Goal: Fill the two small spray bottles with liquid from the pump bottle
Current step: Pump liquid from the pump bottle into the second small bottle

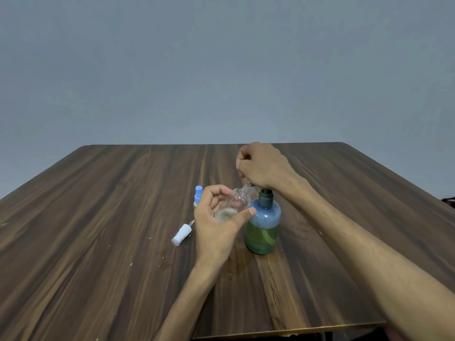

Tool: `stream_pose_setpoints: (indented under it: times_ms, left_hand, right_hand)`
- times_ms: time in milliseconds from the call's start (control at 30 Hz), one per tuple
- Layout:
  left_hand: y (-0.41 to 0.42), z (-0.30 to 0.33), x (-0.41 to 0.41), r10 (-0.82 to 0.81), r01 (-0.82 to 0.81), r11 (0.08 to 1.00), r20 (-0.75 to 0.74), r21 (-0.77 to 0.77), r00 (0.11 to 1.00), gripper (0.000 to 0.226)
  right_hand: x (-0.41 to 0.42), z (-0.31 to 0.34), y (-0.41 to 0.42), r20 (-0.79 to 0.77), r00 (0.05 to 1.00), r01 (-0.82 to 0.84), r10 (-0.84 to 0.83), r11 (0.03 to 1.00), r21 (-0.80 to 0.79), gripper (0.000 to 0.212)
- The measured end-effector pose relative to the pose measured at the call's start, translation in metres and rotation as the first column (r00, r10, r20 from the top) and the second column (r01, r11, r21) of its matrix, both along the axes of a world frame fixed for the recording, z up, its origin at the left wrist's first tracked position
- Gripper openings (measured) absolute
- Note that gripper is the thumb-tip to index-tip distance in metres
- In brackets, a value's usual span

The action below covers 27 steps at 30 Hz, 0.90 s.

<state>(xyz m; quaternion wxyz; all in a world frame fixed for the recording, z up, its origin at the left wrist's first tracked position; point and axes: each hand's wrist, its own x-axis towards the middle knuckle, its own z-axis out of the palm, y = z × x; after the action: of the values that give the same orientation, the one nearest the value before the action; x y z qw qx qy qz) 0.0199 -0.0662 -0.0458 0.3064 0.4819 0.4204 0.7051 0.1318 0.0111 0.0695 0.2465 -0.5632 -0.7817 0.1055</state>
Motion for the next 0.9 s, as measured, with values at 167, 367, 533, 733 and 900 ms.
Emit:
stream_pose_setpoints:
  times_ms: [167, 367, 533, 733, 900]
  left_hand:
    - [-0.0016, 0.0003, 0.0003, 0.003, -0.003, 1.000, 0.000, 0.012, 1.000, 0.052]
    - [0.0010, -0.0017, -0.0012, 0.003, -0.003, 1.000, 0.001, 0.009, 1.000, 0.052]
    - [0.0033, -0.0036, -0.0013, 0.005, -0.004, 1.000, -0.008, 0.010, 1.000, 0.052]
    - [0.0018, -0.0033, -0.0011, 0.004, -0.004, 1.000, -0.001, 0.023, 1.000, 0.052]
    - [0.0023, -0.0031, -0.0009, -0.001, 0.001, 1.000, -0.001, 0.023, 1.000, 0.051]
  right_hand:
    - [-0.0001, -0.0006, -0.0018, 0.005, 1.000, -0.003, 0.002, 1.000, 0.024, 0.022]
    - [-0.0007, -0.0035, 0.0002, 0.035, 0.999, -0.013, 0.013, 1.000, 0.003, 0.022]
    - [-0.0008, -0.0016, 0.0010, 0.012, 1.000, -0.010, 0.009, 0.999, 0.038, 0.022]
    - [-0.0003, 0.0031, -0.0001, 0.024, 1.000, -0.002, 0.001, 0.998, 0.058, 0.026]
    - [-0.0016, -0.0034, -0.0005, 0.065, 0.998, -0.020, 0.019, 1.000, 0.016, 0.027]
